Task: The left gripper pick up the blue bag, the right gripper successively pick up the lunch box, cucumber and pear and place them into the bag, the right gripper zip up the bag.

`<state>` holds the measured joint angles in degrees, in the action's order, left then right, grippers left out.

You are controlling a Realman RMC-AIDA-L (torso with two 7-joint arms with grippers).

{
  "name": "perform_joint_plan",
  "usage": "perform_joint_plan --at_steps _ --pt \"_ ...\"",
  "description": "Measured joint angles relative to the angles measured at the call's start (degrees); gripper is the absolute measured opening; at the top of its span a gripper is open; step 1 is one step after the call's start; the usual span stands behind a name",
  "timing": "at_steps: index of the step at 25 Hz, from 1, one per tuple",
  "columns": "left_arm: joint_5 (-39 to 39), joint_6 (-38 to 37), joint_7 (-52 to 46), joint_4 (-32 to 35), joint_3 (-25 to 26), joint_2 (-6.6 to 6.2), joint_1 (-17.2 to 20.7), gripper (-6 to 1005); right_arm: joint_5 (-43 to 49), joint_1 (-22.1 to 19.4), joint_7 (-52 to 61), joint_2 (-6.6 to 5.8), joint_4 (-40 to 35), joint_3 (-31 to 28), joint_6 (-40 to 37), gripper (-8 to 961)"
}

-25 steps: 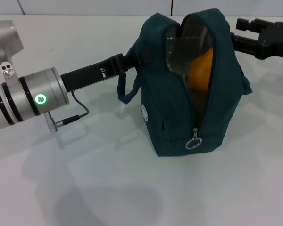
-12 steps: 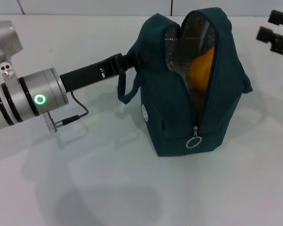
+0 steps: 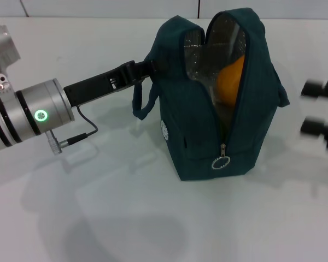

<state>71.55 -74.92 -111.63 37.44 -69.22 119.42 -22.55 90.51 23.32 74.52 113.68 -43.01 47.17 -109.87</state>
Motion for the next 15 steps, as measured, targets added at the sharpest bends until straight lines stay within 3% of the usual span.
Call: perform_joint_plan --at_steps 6,15 --pt "0.1 -0.2 0.0 0.0 0.0 0.03 0.4 41 7.8 -0.3 -0.1 1.39 1.7 6.9 2.5 641" --pt "0.1 -0.3 0.6 0.0 0.0 0.13 0.9 42 8.1 1.0 -3.1 1.59 9.6 15.0 14.9 638"
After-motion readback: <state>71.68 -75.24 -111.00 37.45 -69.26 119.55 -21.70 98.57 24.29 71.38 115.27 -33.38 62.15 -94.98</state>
